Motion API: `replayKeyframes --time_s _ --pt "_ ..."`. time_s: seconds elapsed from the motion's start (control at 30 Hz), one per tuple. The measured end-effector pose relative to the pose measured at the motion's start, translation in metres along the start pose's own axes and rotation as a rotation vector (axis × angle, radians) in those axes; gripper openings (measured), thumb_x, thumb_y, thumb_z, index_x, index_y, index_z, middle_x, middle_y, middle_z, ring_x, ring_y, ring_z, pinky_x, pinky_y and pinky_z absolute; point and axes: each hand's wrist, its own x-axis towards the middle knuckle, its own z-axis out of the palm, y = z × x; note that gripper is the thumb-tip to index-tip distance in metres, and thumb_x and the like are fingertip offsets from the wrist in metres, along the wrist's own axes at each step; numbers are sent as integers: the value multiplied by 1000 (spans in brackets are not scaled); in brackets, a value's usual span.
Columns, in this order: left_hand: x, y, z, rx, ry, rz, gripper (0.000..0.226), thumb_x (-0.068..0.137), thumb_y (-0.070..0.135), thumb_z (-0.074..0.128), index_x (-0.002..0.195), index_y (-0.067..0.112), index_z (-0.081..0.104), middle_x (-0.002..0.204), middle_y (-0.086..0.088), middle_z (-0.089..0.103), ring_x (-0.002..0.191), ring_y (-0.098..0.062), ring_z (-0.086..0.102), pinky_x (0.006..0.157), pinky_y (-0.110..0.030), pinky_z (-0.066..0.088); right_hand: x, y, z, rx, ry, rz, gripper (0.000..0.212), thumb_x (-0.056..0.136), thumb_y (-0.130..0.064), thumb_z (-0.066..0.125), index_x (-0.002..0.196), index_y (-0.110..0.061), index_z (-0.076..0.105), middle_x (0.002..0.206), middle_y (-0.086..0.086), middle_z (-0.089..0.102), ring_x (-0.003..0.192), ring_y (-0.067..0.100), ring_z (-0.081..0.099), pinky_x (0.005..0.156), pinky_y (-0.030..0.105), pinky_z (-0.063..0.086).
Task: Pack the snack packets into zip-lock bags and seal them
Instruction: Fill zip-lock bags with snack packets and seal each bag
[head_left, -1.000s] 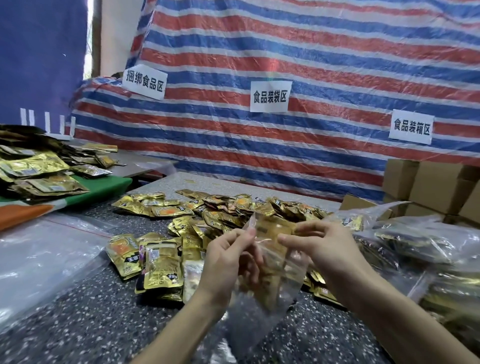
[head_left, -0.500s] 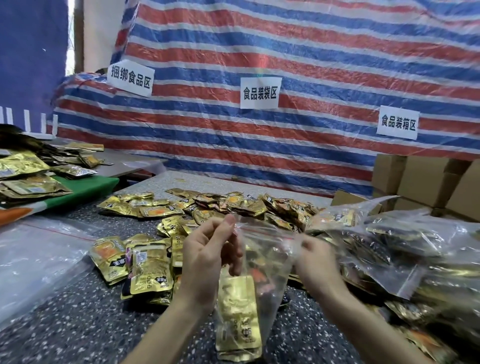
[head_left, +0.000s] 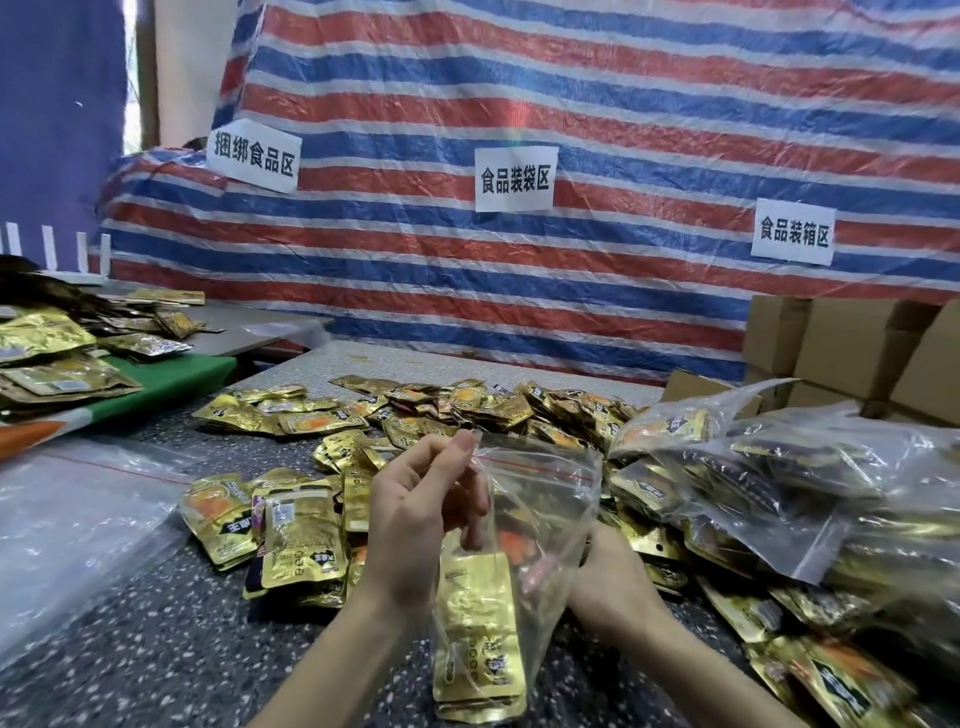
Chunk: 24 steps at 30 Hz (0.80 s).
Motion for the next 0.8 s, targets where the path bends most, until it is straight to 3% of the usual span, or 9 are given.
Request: replayKeyframes --time_s 0.07,0.13,0.27,0.37,0.53,0.6,0.7,0.8 --pt "0 0 -1 -2 1 -9 28 83 37 67 64 18 60 56 -5 53 45 -17 46 40 -24 40 2 3 -7 150 47 59 45 71 -12 85 110 -17 63 114 3 66 99 23 65 84 44 58" --pt "0 0 0 -2 -7 -17 29 82 38 68 64 17 59 56 -6 53 45 -17 46 41 -24 39 0 4 -15 232 107 81 46 69 3 82 105 -18 61 113 7 63 90 26 66 67 38 61" --pt "-1 -1 0 5 -4 -26 30 84 35 66 62 17 58 56 -7 52 45 -19 44 40 -25 38 -7 -6 -43 412 181 13 56 73 15 71 116 -20 64 111 14 64 81 33 72 55 31 59" --pt "-1 -2 1 3 -4 -36 30 84 34 66 64 14 58 56 -9 52 44 -20 44 41 -26 38 -12 -23 -74 516 273 -90 58 77 19 63 121 -19 63 110 13 64 79 34 73 53 30 59" --pt "-1 -2 1 4 -11 -51 28 83 32 67 65 13 58 56 -9 52 45 -20 44 41 -26 38 -25 -66 -123 691 422 -319 43 85 11 62 116 -19 65 109 3 64 78 23 75 57 24 58" --pt "-2 -3 1 8 -15 -51 28 84 31 66 64 14 58 56 -9 51 45 -21 44 41 -26 37 -30 -82 -133 768 424 -405 39 86 7 64 116 -18 66 110 3 66 81 17 76 58 24 58" --pt "-2 -3 3 9 -21 -48 27 85 30 66 63 16 58 55 -10 51 46 -21 43 41 -27 36 -35 -97 -134 818 365 -464 39 85 8 66 114 -18 66 101 6 71 80 22 76 54 24 56" --pt "-3 -3 3 13 -19 -48 27 85 32 66 67 13 59 56 -9 51 46 -21 43 41 -26 37 -39 -102 -122 668 288 -467 40 84 10 66 112 -19 66 105 5 69 80 26 76 53 24 56"
